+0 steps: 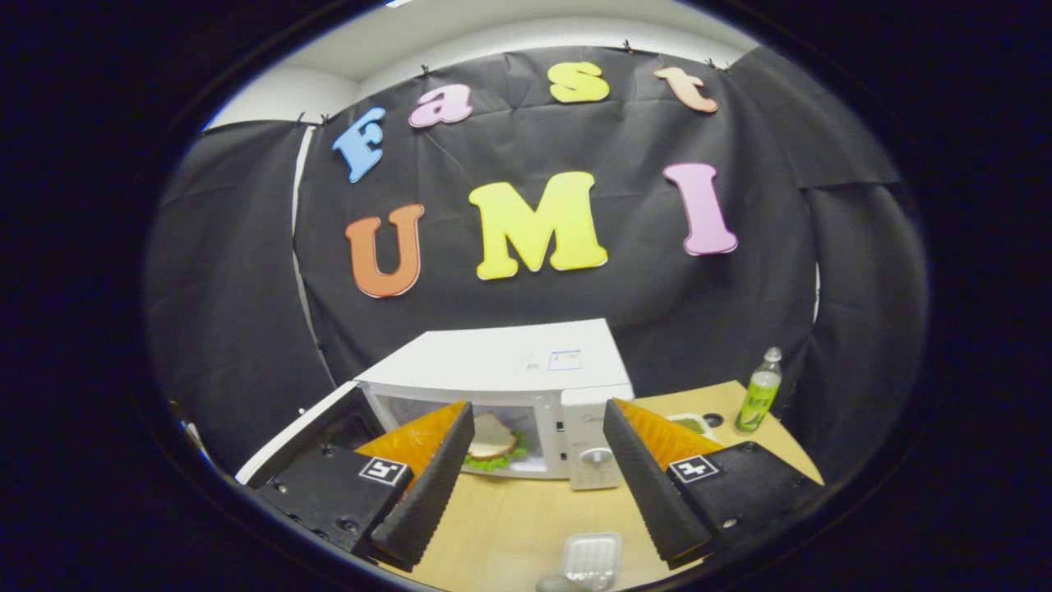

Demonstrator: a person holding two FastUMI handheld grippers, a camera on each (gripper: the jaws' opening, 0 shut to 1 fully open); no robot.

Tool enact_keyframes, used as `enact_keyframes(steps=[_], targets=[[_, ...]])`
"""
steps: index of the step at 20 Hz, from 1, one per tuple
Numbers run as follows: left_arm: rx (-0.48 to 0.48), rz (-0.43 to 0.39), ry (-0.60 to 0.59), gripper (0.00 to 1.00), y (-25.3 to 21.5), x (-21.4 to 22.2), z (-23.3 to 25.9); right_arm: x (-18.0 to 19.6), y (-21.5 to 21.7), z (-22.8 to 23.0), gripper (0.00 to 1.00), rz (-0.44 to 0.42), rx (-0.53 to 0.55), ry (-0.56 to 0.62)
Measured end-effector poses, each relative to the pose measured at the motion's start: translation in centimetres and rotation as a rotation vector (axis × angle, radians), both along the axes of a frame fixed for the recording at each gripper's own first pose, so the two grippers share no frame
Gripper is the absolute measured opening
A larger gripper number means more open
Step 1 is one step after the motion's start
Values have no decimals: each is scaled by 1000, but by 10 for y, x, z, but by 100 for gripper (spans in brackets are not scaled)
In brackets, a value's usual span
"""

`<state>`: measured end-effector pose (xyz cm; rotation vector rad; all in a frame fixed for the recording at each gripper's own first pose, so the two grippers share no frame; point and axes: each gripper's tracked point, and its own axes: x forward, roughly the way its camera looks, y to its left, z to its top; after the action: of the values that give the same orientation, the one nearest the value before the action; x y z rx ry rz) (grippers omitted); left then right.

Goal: Open the microwave oven with the left hand, put the food in, and close the microwave oven.

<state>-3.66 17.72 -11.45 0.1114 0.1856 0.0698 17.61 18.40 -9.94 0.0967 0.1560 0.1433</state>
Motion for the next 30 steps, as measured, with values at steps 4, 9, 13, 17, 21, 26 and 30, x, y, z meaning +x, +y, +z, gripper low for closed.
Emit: enact_keyframes(steps=[4, 9, 13, 17, 21, 26, 30], targets=[[-1, -23, -37, 96, 0, 6, 3, -42, -51, 30, 91, -47, -47, -7], [-35, -16, -91, 96, 3, 16, 15, -87, -96, 67, 100, -105, -75, -42], [-41, -13, -122, 95, 16, 49, 37, -104, -116, 79, 92, -141, -91, -65], [-37, -36, -150, 88, 15, 55, 40, -111, -120, 77, 92, -146, -61, -50], [-51, -21, -136, 20, 30, 56, 31, -116, -119, 76, 100, -140, -59, -34], [-53, 50, -110, 0, 67, 53, 3, -121, -125, 77, 92, -152, -64, -22], [-39, 41, -53, 0, 76, 56, -43, -131, -129, 78, 91, -175, -73, -9]])
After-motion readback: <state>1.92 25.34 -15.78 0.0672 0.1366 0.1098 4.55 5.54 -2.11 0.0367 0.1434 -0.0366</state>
